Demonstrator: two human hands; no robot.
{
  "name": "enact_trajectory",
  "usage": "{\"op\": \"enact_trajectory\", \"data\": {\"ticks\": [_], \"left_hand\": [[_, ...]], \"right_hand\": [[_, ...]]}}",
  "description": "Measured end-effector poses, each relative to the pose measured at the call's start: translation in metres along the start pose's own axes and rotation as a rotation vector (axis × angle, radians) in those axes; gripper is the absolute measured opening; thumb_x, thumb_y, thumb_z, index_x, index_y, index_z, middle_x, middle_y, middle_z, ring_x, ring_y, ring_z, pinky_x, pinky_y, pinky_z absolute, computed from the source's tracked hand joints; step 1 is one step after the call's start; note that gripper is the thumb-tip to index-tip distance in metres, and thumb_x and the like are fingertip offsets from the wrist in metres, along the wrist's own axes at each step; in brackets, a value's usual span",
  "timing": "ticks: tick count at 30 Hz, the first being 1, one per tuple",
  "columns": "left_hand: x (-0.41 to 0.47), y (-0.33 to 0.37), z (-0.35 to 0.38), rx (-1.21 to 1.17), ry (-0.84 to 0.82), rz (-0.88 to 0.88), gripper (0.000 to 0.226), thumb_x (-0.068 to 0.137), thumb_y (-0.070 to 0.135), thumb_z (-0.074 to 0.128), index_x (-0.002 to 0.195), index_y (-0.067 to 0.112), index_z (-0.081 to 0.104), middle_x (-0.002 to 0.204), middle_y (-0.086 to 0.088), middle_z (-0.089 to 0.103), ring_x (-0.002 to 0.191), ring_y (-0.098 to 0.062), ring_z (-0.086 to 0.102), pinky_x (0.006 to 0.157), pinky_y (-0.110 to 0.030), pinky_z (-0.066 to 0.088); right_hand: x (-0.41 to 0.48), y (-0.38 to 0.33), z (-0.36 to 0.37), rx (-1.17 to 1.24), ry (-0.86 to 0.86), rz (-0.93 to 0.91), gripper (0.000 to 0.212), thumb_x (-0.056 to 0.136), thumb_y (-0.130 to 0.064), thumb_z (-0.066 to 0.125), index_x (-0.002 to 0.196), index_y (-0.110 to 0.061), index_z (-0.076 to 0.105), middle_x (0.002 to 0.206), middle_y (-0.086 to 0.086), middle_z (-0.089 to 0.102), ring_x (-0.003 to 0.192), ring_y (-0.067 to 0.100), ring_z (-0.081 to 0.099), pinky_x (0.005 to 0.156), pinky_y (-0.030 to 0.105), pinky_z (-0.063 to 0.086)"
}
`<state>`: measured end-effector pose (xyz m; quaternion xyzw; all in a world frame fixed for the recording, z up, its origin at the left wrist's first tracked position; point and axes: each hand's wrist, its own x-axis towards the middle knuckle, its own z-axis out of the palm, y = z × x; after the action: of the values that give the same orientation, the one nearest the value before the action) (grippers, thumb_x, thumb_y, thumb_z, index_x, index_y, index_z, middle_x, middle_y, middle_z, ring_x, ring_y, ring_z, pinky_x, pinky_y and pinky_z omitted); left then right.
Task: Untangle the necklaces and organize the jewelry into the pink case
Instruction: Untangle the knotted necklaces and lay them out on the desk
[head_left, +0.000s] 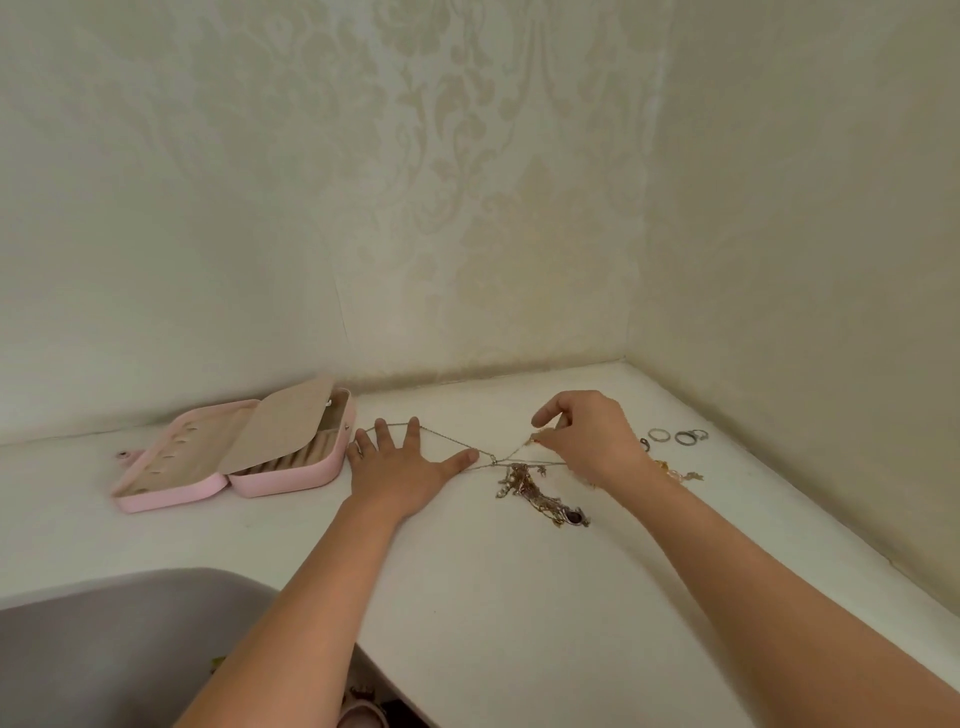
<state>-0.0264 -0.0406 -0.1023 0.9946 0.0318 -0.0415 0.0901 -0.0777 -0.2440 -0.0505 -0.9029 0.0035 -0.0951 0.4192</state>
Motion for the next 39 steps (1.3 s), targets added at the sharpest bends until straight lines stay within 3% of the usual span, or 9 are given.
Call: {"op": "enact_trajectory", "data": {"ticks": [3,6,9,13,18,25,29,34,39], "left_hand": [[-0.007,0.0,0.001,0.011,0.008,0.013,0.109,0.07,0.092,0.02,0.154,0.027,-0.003,0.16,-0.018,-0.01,0.147,-0.038,-0.008,0.117,-0.047,-0.005],[-0.016,0.0,0.004,0.03,0.02,0.023,0.109,0.07,0.092,0.019,0.154,0.027,-0.003,0.159,-0.019,-0.009,0.147,-0.038,-0.007,0.118,-0.046,-0.004],[-0.021,0.0,0.005,0.03,0.016,0.026,0.108,0.07,0.092,0.019,0.154,0.027,-0.003,0.16,-0.018,-0.01,0.147,-0.037,-0.008,0.118,-0.046,-0.004],[-0.023,0.001,0.003,0.007,0.004,0.017,0.109,0.069,0.093,0.02,0.154,0.029,-0.004,0.16,-0.016,-0.012,0.147,-0.035,-0.01,0.118,-0.045,-0.005],[-0.025,0.001,0.0,0.009,-0.012,0.019,0.107,0.07,0.092,0.018,0.154,0.029,-0.005,0.16,-0.016,-0.013,0.147,-0.035,-0.01,0.118,-0.045,-0.006],[-0.036,0.001,0.001,0.005,-0.006,0.029,0.105,0.072,0.09,0.02,0.154,0.029,-0.005,0.16,-0.017,-0.012,0.147,-0.035,-0.01,0.118,-0.044,-0.005],[-0.046,-0.004,0.006,-0.013,0.042,-0.005,0.093,0.081,0.082,0.019,0.154,0.028,-0.001,0.16,-0.017,-0.007,0.148,-0.034,-0.006,0.118,-0.042,-0.005],[-0.047,-0.007,0.011,-0.057,0.131,-0.086,0.065,0.098,0.052,0.021,0.155,0.022,0.009,0.159,-0.022,0.002,0.148,-0.032,0.001,0.12,-0.042,-0.001],[-0.047,-0.005,0.011,-0.056,0.132,-0.096,0.06,0.1,0.042,0.021,0.154,0.019,0.01,0.158,-0.024,0.005,0.147,-0.034,0.003,0.119,-0.042,-0.001]], "right_hand": [[0.0,-0.003,0.012,0.022,0.058,0.025,0.032,0.093,-0.032,0.059,0.066,-0.014,0.064,0.058,-0.002,0.059,0.053,0.013,0.054,0.057,0.024,0.042],[-0.002,-0.009,0.016,0.619,-0.137,0.217,0.046,0.097,-0.028,0.05,0.055,-0.01,0.05,0.057,0.007,0.06,0.059,0.022,0.054,0.067,0.028,0.047],[-0.001,-0.009,0.012,1.112,-0.328,0.305,0.038,0.102,-0.025,0.04,0.078,-0.006,0.06,0.064,0.009,0.056,0.046,0.015,0.046,0.05,0.024,0.048],[0.001,-0.004,-0.002,1.149,-0.491,0.289,0.03,0.101,-0.027,0.041,0.119,-0.016,0.063,0.067,0.005,0.057,0.036,0.005,0.03,0.036,0.015,0.034],[0.002,0.006,-0.022,1.362,-0.427,0.068,0.027,0.087,-0.019,0.052,0.096,-0.01,0.076,0.082,0.004,0.064,0.084,0.019,0.067,0.092,0.04,0.054],[0.003,0.012,-0.013,1.015,-0.408,0.038,0.033,0.097,-0.006,0.048,0.129,-0.009,0.05,0.087,0.008,0.066,0.051,0.012,0.053,0.062,0.028,0.056],[0.006,0.016,-0.021,1.088,-0.364,-0.02,0.019,0.081,-0.002,0.059,0.098,-0.006,0.064,0.074,0.005,0.062,0.064,0.014,0.06,0.087,0.035,0.055],[0.004,0.02,-0.029,1.075,-0.45,-0.015,0.049,0.078,-0.001,0.059,0.125,-0.01,0.055,0.082,0.006,0.061,0.067,0.017,0.061,0.071,0.029,0.058],[0.006,0.024,-0.033,0.956,-0.434,-0.079,0.052,0.084,0.006,0.057,0.131,-0.016,0.052,0.089,0.008,0.065,0.082,0.022,0.065,0.091,0.037,0.047]]}}
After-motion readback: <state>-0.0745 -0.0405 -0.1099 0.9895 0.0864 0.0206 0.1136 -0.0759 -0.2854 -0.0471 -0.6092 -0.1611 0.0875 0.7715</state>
